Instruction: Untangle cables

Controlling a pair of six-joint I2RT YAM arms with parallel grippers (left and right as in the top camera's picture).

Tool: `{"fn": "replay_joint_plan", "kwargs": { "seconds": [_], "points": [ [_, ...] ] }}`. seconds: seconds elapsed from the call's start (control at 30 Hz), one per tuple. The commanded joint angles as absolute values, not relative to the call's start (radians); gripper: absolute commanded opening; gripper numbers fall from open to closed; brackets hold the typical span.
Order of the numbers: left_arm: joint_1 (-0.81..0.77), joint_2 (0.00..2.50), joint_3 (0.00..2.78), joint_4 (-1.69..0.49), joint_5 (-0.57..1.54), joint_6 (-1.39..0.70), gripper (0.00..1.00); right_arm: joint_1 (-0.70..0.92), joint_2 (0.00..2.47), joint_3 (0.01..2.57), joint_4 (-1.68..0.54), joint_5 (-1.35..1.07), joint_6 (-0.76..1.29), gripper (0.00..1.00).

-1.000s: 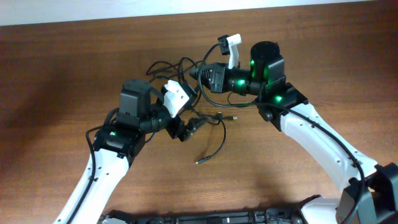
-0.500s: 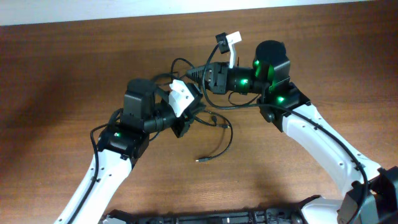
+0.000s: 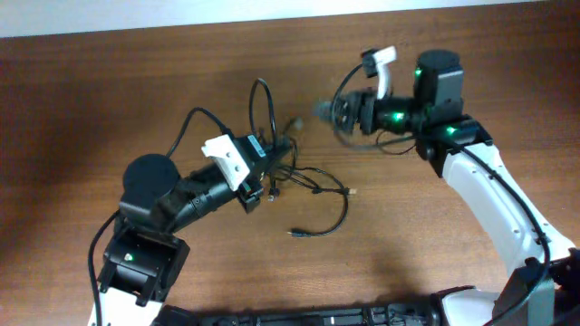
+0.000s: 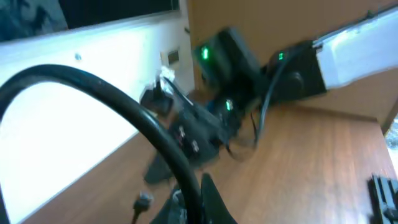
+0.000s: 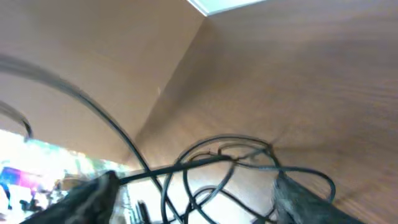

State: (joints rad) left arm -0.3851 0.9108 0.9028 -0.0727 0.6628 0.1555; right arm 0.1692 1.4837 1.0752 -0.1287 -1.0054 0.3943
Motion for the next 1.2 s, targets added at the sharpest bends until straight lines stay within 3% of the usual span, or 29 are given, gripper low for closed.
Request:
{"fn": "replay_joint_plan", "kwargs": {
  "seconds": [0.0, 0.17, 0.3, 0.4, 0.53, 0.6, 0.67, 0.8, 0.93, 1.03, 1.17],
  "points": [
    [-0.386, 0.903, 0.904, 0.03, 0.677, 0.07, 0.0, 0.236, 1.463, 1.079, -0.189, -1.065, 0.113, 0.85],
    [-0.383, 0.904, 0.904, 0.247, 0.673, 0.014, 0.0, 0.33, 1.464, 1.079, -0.306, -0.767, 0.103, 0.89],
    [-0.325, 0.903, 0.909, 0.434, 0.591, -0.005, 0.01, 0.333, 1.464, 1.079, -0.559, -0.424, 0.106, 0.88],
    [-0.252, 0.903, 0.916, 0.422, 0.506, -0.009, 0.02, 0.331, 1.464, 1.079, -0.695, -0.244, 0.117, 0.89],
    [-0.1, 0.903, 0.946, 0.403, 0.554, -0.106, 0.05, 0.324, 1.464, 1.079, -0.718, -0.147, 0.181, 0.92],
    [-0.026, 0.908, 1.0, 0.398, 0.715, -0.132, 0.19, 0.312, 1.464, 1.079, -0.7, -0.149, 0.2, 0.95],
    [0.007, 0.908, 1.044, 0.333, 0.726, -0.145, 0.23, 0.312, 1.464, 1.079, -0.692, -0.149, 0.2, 0.95],
    [0.053, 0.926, 1.076, 0.15, 0.725, -0.141, 0.15, 0.312, 1.464, 1.079, -0.693, -0.149, 0.2, 0.95],
    [0.073, 0.981, 1.145, 0.165, 0.788, -0.15, 0.06, 0.312, 1.464, 1.079, -0.693, -0.149, 0.2, 0.95],
    [0.073, 1.054, 1.326, 0.172, 0.869, -0.199, 0.01, 0.312, 1.464, 1.079, -0.686, -0.149, 0.2, 0.95],
    [0.073, 1.205, 1.671, -0.026, 0.877, -0.223, 0.0, 0.312, 1.464, 1.079, -0.684, -0.149, 0.2, 0.95]
  ]
}}
